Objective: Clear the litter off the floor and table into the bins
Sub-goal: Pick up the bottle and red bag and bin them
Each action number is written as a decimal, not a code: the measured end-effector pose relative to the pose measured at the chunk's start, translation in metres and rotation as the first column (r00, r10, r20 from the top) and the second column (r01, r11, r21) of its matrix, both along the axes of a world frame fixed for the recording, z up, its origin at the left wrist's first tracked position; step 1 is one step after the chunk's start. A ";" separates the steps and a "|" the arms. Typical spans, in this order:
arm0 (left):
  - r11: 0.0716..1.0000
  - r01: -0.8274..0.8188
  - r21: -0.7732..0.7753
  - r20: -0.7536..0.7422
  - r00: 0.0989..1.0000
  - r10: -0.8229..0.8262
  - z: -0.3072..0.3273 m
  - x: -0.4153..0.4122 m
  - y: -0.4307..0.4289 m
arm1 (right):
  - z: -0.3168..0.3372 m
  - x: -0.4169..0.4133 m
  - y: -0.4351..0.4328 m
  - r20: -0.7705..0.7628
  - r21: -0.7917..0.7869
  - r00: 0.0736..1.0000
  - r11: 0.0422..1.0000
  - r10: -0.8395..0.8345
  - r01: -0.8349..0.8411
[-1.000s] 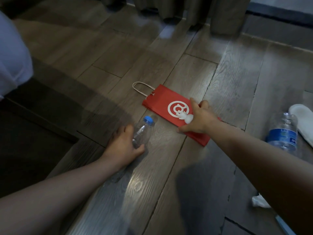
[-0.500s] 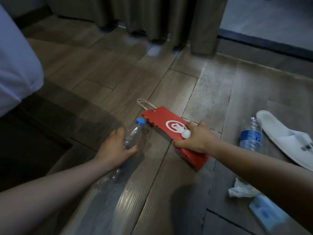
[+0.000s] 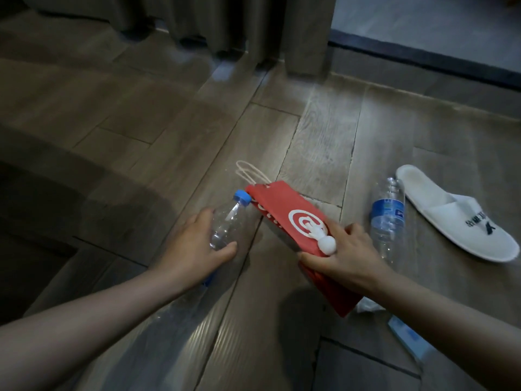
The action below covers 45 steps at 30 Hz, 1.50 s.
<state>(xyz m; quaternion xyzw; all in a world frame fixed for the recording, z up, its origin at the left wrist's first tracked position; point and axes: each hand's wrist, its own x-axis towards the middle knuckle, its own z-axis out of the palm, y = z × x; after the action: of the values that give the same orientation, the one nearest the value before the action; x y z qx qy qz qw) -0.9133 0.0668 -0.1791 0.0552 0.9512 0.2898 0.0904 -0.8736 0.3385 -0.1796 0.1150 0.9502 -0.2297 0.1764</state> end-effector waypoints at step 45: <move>0.992 -0.026 0.120 0.474 0.880 -0.034 0.461 0.096 0.191 | 0.468 0.173 0.090 0.377 -0.198 0.617 0.591 -0.690 0.782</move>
<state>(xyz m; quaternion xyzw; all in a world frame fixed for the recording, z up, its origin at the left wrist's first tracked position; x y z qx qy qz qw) -0.8177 0.2582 0.2817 -0.0101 0.8802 0.3522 0.3179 -0.7006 0.4280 0.2883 0.4973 0.7271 -0.4267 0.2047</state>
